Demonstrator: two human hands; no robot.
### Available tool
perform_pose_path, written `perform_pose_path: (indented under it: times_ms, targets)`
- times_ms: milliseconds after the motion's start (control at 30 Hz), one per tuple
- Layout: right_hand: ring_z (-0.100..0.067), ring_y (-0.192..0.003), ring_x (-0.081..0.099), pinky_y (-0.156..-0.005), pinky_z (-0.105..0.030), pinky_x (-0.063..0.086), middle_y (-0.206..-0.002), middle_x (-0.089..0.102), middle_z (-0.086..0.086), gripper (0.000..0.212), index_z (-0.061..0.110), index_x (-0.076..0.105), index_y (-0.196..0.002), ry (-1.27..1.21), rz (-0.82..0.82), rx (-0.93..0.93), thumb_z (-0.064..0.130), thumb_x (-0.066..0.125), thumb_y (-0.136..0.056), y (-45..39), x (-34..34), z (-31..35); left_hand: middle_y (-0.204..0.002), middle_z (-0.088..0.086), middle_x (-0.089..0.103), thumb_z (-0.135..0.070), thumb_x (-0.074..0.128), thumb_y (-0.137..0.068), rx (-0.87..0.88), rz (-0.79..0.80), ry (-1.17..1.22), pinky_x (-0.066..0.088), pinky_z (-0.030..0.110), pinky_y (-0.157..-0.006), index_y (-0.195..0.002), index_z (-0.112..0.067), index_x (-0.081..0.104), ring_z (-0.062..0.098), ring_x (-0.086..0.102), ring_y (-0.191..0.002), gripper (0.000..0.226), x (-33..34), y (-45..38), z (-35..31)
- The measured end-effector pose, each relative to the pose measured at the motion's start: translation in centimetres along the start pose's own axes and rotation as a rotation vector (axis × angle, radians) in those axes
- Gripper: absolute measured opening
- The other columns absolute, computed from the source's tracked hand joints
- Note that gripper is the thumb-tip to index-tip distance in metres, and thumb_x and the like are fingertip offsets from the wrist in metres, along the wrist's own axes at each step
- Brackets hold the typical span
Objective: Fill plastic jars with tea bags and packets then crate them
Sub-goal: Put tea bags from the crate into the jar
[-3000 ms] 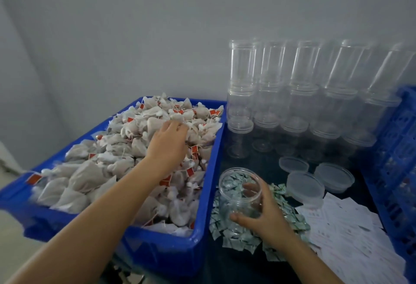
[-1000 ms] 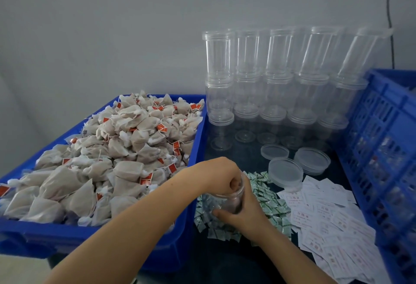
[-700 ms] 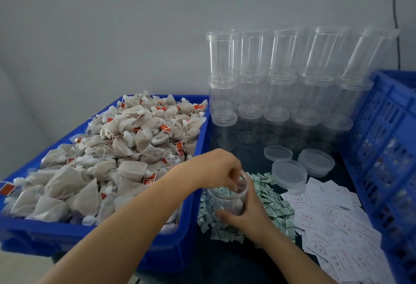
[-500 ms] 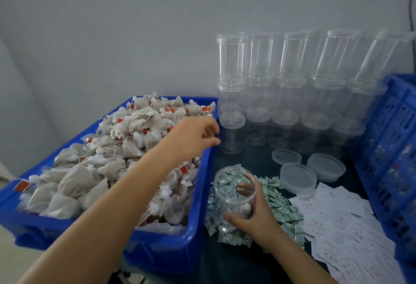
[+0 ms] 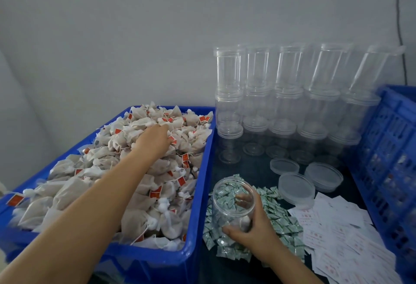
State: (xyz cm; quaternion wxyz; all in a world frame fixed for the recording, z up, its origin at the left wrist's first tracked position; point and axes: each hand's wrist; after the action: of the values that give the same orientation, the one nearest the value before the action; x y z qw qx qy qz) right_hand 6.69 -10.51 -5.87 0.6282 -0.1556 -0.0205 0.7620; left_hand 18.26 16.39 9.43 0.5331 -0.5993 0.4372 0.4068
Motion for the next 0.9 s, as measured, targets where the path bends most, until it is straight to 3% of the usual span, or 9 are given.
perform_pose_path:
  times_ms: [167,300,400,533,700,800,900]
  targets:
    - [0.019,-0.116,0.047,-0.081,-0.004,0.048,-0.135,0.044,0.021,0.099,0.079,0.024,-0.123,0.012,-0.005,-0.001,0.051,0.089,-0.055,0.1,0.0,0.0,-0.112,0.01,0.061,-0.01,0.05,-0.094,-0.053,-0.041,-0.143,0.051,0.035,-0.083,-0.117,-0.01,0.057,0.026,0.054,-0.106,0.025,0.1,-0.2,-0.3]
    - [0.021,-0.113,0.047,-0.075,-0.009,0.053,-0.134,0.042,0.019,0.101,0.079,0.024,-0.124,0.011,-0.006,0.003,0.05,0.09,-0.053,0.0,0.0,0.1,-0.097,0.005,0.063,-0.011,0.049,-0.093,-0.049,-0.148,-0.135,0.05,0.033,-0.078,-0.104,-0.013,0.065,0.021,0.056,-0.092,0.019,0.5,0.0,-0.2]
    - [0.023,-0.11,0.046,-0.072,-0.006,0.051,-0.136,0.041,0.018,0.1,0.079,0.025,-0.123,0.008,-0.001,0.006,0.048,0.09,-0.054,0.0,0.0,0.1,-0.087,0.002,0.062,-0.012,0.051,-0.093,-0.04,-0.206,-0.045,0.049,0.032,-0.073,-0.097,-0.014,0.068,0.019,0.056,-0.082,0.018,0.5,0.1,0.0]
    - [0.022,-0.111,0.046,-0.073,-0.004,0.049,-0.137,0.041,0.017,0.099,0.079,0.025,-0.123,0.001,-0.006,0.005,0.049,0.09,-0.054,0.1,0.0,0.1,-0.098,0.003,0.068,-0.013,0.058,-0.091,0.022,-0.207,0.188,0.052,0.032,-0.077,-0.106,-0.013,0.068,0.018,0.061,-0.085,0.018,-0.6,0.1,0.4]
    - [0.021,-0.109,0.049,-0.069,-0.008,0.053,-0.136,0.042,0.016,0.098,0.082,0.026,-0.118,-0.023,-0.002,0.013,0.048,0.09,-0.052,0.1,0.1,0.3,-0.09,-0.001,0.067,-0.023,0.062,-0.091,0.11,-0.185,0.331,0.049,0.033,-0.08,-0.097,-0.013,0.07,0.015,0.061,-0.083,0.014,-3.9,0.5,-0.2]
    - [0.021,-0.109,0.049,-0.072,-0.01,0.053,-0.135,0.043,0.016,0.099,0.082,0.026,-0.119,-0.016,-0.009,0.004,0.047,0.089,-0.052,0.2,0.2,0.2,-0.085,-0.012,0.064,-0.025,0.063,-0.09,0.15,-0.16,0.446,0.042,0.02,-0.072,-0.088,-0.026,0.066,0.003,0.057,-0.077,0.004,-5.9,1.3,-1.1]
    - [0.021,-0.112,0.048,-0.076,-0.009,0.052,-0.135,0.044,0.02,0.099,0.084,0.023,-0.118,-0.004,-0.015,0.003,0.049,0.089,-0.053,0.3,0.3,0.2,-0.083,-0.024,0.062,-0.026,0.063,-0.089,0.222,-0.083,0.595,0.039,0.006,-0.064,-0.086,-0.038,0.063,-0.007,0.057,-0.078,0.013,-7.4,3.3,-2.8]
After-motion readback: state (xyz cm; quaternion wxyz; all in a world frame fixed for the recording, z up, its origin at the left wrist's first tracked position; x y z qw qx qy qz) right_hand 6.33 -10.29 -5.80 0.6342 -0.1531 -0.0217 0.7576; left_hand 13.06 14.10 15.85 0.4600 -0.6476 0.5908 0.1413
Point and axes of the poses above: each hand's wrist, its own y-axis away from the middle knuckle, its own x-axis out of the palm, z = x × y
